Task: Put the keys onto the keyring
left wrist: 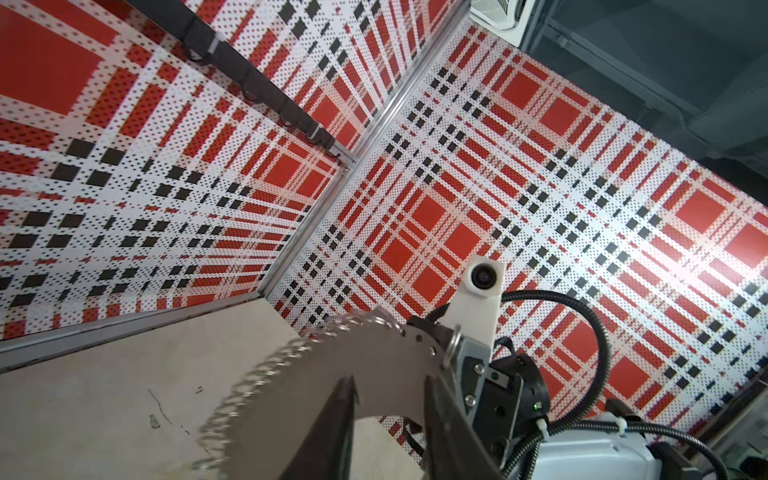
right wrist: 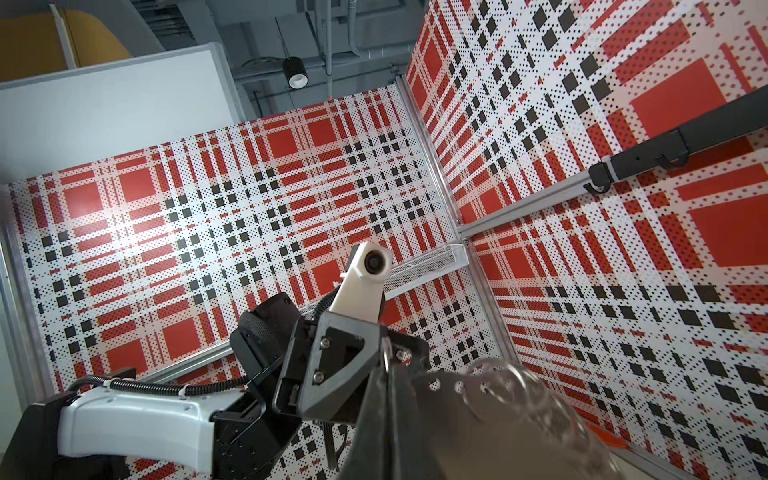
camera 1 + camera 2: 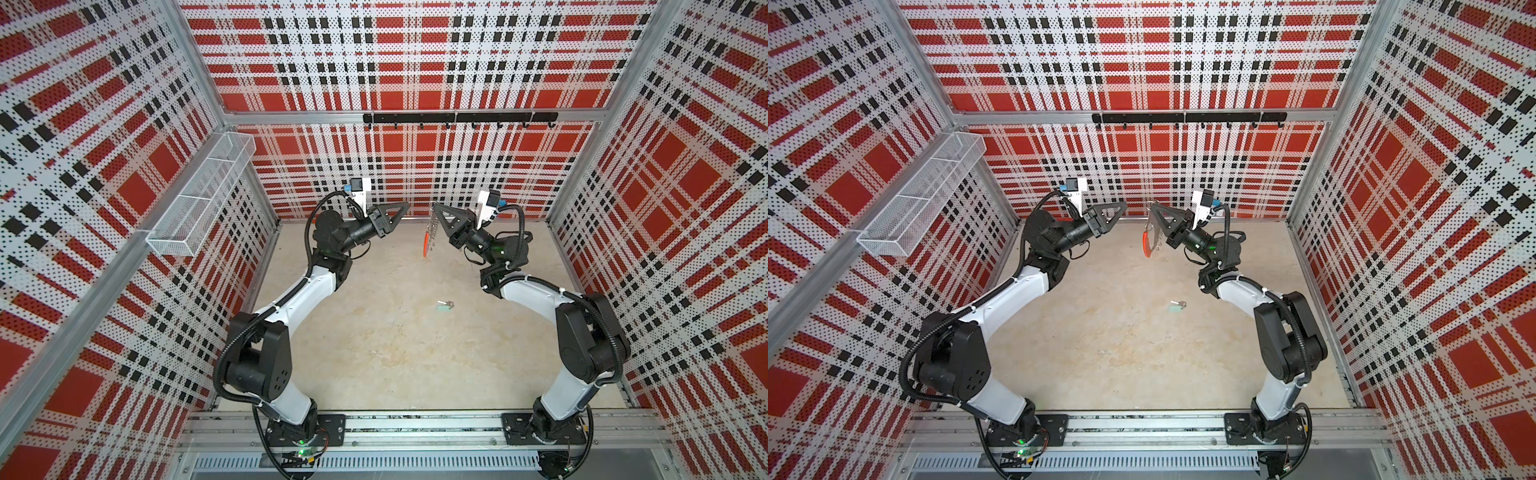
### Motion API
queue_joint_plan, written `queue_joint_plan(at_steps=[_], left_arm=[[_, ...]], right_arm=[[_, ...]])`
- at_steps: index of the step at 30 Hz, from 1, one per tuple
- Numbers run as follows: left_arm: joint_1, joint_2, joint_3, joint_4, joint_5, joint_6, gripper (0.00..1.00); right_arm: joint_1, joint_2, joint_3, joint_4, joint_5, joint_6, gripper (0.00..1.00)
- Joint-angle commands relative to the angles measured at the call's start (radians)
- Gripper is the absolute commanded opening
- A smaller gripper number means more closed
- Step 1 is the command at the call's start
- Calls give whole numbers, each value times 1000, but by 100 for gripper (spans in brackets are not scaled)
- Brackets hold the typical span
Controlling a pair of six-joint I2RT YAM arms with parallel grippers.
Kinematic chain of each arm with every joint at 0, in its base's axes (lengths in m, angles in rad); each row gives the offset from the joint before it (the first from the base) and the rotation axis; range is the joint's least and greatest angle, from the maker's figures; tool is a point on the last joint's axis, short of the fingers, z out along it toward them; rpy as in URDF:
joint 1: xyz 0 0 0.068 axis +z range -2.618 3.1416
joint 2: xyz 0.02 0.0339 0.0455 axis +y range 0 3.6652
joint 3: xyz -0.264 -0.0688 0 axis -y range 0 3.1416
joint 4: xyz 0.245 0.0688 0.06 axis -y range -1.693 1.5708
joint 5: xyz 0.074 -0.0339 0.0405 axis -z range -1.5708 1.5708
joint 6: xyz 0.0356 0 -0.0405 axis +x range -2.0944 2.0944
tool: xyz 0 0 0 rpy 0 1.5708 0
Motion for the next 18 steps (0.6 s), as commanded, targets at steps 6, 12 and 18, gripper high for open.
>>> queue_joint_plan(at_steps=[6, 12, 18], left_arm=[[-31, 47, 67, 52, 81, -9, 34], [-30, 78, 81, 52, 85, -21, 34], [-42, 98, 103, 53, 72, -23, 34]], right_arm=[[5, 30, 46, 35, -62, 10, 0], [4, 33, 56, 32, -81, 13, 0], [4, 27, 64, 6, -99, -3, 0]])
